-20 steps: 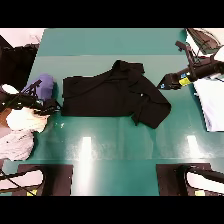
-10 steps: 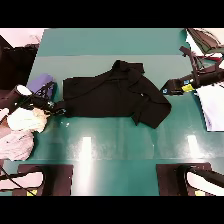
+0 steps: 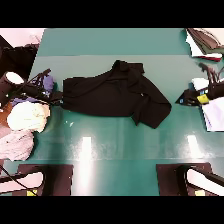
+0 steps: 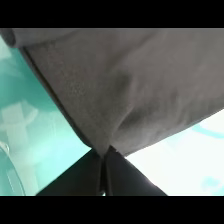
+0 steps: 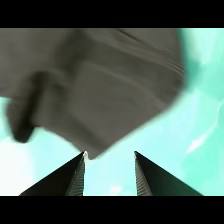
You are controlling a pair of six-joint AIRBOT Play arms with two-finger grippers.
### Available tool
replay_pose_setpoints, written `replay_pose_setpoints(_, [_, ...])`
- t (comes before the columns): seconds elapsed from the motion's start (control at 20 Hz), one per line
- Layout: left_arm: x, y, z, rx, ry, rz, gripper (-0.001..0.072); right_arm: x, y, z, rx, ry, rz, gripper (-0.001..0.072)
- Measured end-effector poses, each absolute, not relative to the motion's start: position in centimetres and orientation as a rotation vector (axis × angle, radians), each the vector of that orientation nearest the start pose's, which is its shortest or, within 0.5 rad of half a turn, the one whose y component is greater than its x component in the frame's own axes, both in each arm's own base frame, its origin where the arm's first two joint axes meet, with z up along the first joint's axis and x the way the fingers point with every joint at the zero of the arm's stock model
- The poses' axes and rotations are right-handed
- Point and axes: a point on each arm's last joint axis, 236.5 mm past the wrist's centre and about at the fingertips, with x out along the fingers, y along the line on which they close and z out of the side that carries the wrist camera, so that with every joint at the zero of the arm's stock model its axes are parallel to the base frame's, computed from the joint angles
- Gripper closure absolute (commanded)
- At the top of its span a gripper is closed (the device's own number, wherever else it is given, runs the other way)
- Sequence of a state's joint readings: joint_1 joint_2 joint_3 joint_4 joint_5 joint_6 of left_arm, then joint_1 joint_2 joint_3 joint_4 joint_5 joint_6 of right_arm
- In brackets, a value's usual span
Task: Fold the shirts.
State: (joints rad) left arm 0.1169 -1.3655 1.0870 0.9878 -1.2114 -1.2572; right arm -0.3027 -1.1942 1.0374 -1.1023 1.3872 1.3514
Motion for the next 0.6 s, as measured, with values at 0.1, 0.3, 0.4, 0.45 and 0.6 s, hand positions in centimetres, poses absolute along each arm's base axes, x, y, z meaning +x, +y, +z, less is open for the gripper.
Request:
replay_pose_setpoints(0.1, [37.0,-8.0,-0.9,-0.392,1.328,-0.412,0.0681,31.0,0.4,-1.7,0.571,1.413,0.166,0.0337])
replay_pose_setpoints(0.3, [37.2,-8.3,-0.4,-0.402,1.315,-0.421,0.0681,30.9,1.3,-6.0,0.759,1.41,0.156,0.0341])
replay_pose_setpoints(0.4, [37.2,-8.3,-0.3,-0.403,1.314,-0.423,0.0681,31.5,1.8,-7.3,0.798,1.398,0.149,0.0342])
replay_pose_setpoints(0.45, [37.2,-8.3,-0.2,-0.404,1.313,-0.424,0.0681,31.8,2.3,-7.6,0.813,1.39,0.154,0.0344])
replay_pose_setpoints(0.6, [37.2,-8.4,-0.2,-0.408,1.311,-0.426,0.0681,32.8,3.0,-8.3,0.813,1.361,0.148,0.0426])
